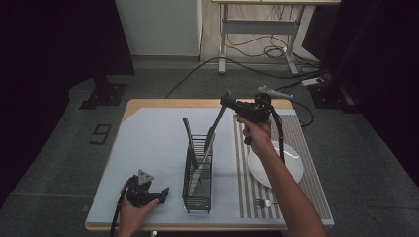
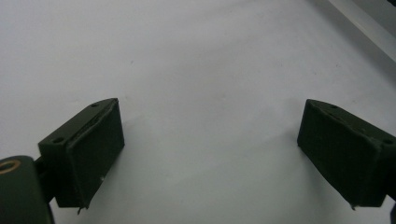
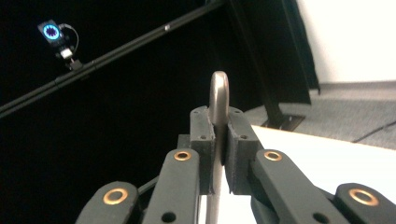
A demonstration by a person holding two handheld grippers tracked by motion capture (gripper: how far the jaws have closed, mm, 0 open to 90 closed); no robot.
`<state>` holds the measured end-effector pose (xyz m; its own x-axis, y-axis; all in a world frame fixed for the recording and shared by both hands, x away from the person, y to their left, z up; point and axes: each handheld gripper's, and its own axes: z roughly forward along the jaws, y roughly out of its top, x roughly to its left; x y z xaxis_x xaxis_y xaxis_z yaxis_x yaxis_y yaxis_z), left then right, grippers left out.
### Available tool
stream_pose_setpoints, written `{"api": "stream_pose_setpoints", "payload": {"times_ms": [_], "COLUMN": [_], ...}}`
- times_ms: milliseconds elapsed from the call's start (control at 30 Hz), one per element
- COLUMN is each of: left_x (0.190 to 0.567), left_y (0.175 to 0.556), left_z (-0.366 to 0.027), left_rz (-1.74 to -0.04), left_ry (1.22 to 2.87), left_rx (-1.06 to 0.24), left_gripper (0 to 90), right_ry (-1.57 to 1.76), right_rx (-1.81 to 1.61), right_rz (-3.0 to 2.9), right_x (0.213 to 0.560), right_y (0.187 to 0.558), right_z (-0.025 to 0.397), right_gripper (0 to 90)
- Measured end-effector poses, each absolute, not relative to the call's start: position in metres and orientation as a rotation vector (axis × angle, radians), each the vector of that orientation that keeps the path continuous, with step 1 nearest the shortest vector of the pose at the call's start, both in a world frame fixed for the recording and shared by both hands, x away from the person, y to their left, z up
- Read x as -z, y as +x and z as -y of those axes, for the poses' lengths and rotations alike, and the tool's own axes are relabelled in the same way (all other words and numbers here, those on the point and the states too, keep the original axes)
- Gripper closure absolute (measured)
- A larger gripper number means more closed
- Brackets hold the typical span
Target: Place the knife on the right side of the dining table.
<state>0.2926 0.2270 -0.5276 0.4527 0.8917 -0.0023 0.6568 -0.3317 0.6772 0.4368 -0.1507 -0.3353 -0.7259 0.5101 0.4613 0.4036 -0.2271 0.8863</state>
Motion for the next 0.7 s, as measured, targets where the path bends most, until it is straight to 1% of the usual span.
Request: {"api": "stream_pose_setpoints", "payload": {"times_ms": [200, 267, 433, 633, 700], "left_x": [0.528, 0.528, 0.528, 0.528, 0.528], "left_y": [0.293, 0.293, 0.293, 0.293, 0.293], "left_z": [-0.227, -0.227, -0.227, -0.227, -0.227], "left_rz": [-1.288, -1.289, -1.289, -1.288, -1.289], "left_ry": [2.096, 2.096, 2.096, 2.097, 2.096], "left_rx": [-0.5, -0.499, -0.499, -0.499, -0.498], "left_gripper": [6.6, 6.6, 6.6, 6.6, 6.5], "right_ry": [1.116, 1.107, 1.042, 1.067, 1.103], "right_rx": [-2.154, -2.164, -2.061, -2.009, -1.992], "right_rz": [-1.84, -1.804, -1.787, -1.782, -1.773], "right_x": [0.328, 0.32, 0.305, 0.311, 0.321], "right_y": [0.429, 0.423, 0.41, 0.408, 0.41], "right_z": [0.169, 0.177, 0.191, 0.206, 0.215], "right_gripper": [83.9, 83.8, 83.8, 83.8, 83.9]}}
